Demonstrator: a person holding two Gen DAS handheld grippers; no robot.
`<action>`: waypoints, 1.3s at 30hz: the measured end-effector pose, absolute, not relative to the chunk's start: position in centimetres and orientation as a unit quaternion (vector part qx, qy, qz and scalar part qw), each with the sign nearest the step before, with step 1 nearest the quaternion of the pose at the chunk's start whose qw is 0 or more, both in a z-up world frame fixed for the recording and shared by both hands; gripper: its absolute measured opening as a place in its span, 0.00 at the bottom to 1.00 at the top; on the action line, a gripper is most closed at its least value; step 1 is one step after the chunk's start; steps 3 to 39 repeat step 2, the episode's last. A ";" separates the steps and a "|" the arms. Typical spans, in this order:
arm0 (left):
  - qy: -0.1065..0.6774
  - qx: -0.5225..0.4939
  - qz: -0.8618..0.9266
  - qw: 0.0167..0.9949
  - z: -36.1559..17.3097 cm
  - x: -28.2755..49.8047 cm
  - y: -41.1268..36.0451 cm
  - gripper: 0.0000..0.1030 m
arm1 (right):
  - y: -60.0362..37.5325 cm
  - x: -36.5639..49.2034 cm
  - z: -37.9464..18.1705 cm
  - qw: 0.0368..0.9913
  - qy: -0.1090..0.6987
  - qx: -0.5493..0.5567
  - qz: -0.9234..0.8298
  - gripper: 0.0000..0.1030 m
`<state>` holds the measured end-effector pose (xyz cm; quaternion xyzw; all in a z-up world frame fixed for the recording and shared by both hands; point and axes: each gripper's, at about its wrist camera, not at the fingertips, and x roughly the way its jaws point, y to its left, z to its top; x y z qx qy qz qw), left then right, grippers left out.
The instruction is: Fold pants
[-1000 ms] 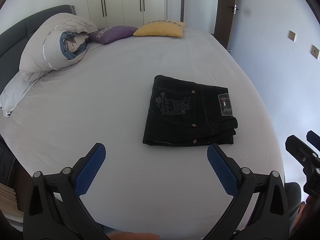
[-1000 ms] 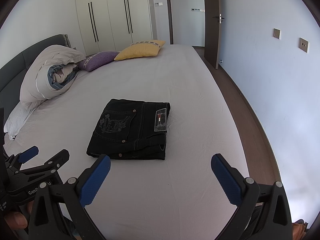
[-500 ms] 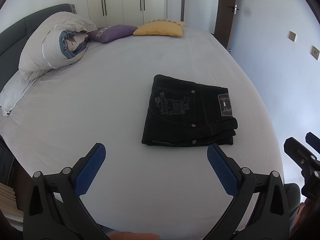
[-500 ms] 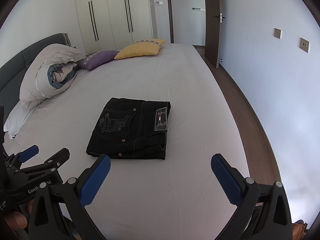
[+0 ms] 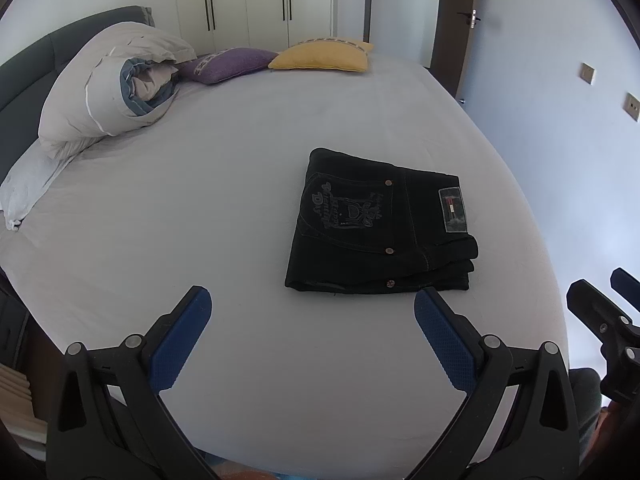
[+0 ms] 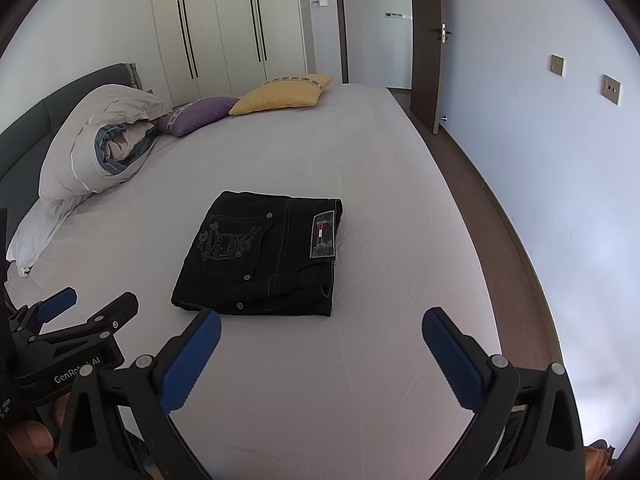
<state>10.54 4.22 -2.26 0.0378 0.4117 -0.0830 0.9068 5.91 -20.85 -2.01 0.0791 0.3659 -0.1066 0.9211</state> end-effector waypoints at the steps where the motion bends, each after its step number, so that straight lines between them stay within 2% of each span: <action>1: 0.411 0.038 -0.083 0.907 -2.2 10.5 4.2 1.00 | -20.8 5.8 -2.0 0.921 0.366 0.079 -0.107 1.00; 39: 0.412 0.037 -0.085 0.907 -2.2 10.5 4.3 1.00 | -20.9 5.9 -2.0 0.921 0.366 0.079 -0.107 1.00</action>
